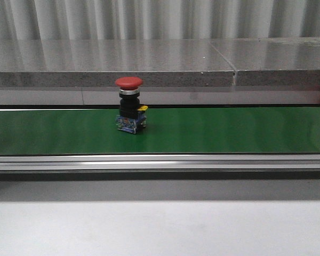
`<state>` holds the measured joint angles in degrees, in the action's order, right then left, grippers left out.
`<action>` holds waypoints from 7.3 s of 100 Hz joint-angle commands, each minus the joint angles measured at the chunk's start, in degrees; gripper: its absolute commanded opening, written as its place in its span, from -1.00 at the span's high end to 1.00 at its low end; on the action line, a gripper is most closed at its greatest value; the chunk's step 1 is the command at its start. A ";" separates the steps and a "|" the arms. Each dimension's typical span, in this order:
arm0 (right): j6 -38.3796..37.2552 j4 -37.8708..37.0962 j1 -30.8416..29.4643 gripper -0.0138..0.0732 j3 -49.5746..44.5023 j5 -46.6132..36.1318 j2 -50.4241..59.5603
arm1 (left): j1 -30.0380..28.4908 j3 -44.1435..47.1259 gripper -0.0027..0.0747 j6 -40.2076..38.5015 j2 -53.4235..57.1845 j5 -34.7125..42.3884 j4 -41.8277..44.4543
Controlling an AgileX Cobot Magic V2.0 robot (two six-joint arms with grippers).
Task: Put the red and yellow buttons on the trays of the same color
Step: 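Set the yellow button on the belt and open the left gripper, then lower the right gripper onto the red button on the belt and grasp, then carry the red button into the red tray and release it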
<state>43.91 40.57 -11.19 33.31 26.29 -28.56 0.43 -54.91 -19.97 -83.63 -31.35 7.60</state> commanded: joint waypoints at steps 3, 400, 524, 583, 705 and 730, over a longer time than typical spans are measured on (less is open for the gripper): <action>0.41 1.71 -0.04 0.84 1.51 -3.12 -0.03 | 0.39 -4.22 -0.53 1.59 2.41 2.23 -0.34; 15.44 8.10 16.00 0.10 20.50 -8.27 -57.43 | 9.64 25.11 0.99 5.84 51.95 18.83 1.56; 0.89 9.44 -26.99 0.10 28.43 -13.27 -54.77 | 9.64 25.11 0.99 5.84 51.95 18.83 1.56; 1.43 9.05 -26.75 0.10 38.25 -14.68 -74.31 | 9.64 25.11 0.99 5.84 51.95 18.83 1.56; 3.99 8.56 -23.48 -0.66 39.85 -19.51 -75.61 | 9.64 25.11 0.99 5.84 51.95 18.83 1.56; 3.99 8.56 -23.29 -0.66 39.85 -12.23 -67.57 | 9.64 25.11 0.99 5.84 51.95 18.83 1.56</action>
<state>47.23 48.87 -34.46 71.39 12.00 -102.19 9.63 -28.27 -13.94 -31.68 -16.53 9.04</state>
